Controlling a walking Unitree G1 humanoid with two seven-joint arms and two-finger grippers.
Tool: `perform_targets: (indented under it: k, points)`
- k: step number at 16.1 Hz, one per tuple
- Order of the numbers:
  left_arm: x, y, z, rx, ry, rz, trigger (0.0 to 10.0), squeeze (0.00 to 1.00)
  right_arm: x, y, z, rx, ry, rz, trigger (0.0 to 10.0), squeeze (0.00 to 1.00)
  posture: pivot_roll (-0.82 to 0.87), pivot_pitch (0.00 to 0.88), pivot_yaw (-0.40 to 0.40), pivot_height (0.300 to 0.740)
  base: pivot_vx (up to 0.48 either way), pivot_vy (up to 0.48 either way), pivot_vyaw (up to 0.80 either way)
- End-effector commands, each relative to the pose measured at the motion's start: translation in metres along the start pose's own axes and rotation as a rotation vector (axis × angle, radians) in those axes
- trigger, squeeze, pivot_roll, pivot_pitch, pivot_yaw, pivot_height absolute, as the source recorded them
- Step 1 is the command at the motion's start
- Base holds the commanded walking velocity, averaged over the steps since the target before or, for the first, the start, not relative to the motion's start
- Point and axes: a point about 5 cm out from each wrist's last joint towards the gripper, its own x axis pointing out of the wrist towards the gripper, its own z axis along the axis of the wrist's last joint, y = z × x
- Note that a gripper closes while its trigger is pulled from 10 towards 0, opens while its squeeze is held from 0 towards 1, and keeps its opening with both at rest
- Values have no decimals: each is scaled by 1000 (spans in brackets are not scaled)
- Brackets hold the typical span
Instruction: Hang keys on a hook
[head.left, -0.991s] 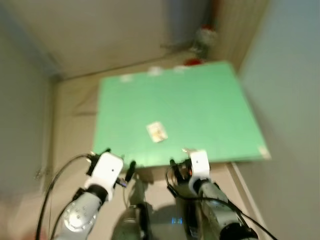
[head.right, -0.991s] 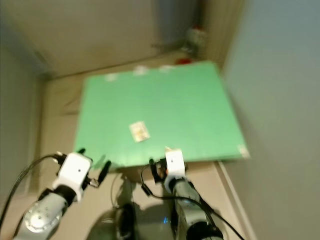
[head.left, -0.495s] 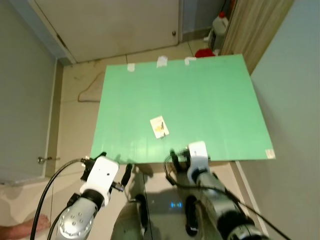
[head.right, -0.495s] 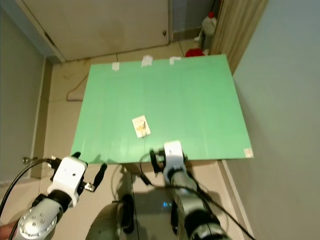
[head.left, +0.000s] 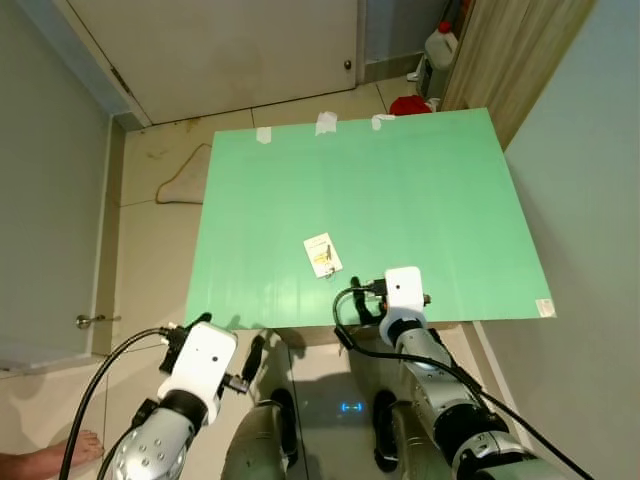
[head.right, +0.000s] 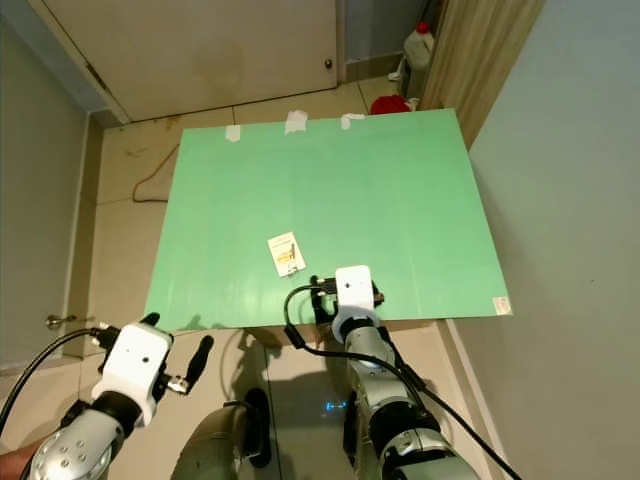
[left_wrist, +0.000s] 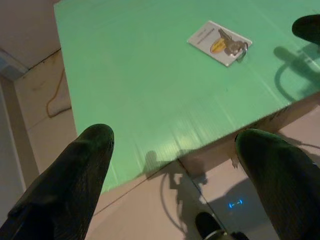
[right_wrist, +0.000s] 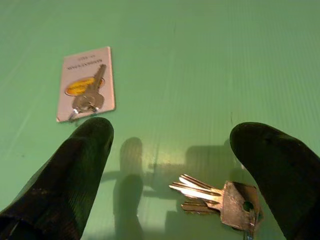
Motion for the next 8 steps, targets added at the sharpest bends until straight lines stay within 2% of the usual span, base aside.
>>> perform_targets:
  k: [1, 4, 8]
  points:
    - [-5, 1, -4, 4, 25, -2, 10000, 0, -1, -1, -3, 14, 16, -15, 10000, 0, 113, 337, 111, 740, 0, 0, 0]
    - [-10, 1, -4, 5, 36, -8, 10000, 0, 2, -17, -7, 56, 66, -89, 10000, 0, 129, 350, 123, 740, 0, 0, 0]
    - [-16, 0, -7, 4, 54, -12, 10000, 0, 3, -28, -9, 96, 124, -178, 10000, 0, 143, 361, 129, 740, 0, 0, 0]
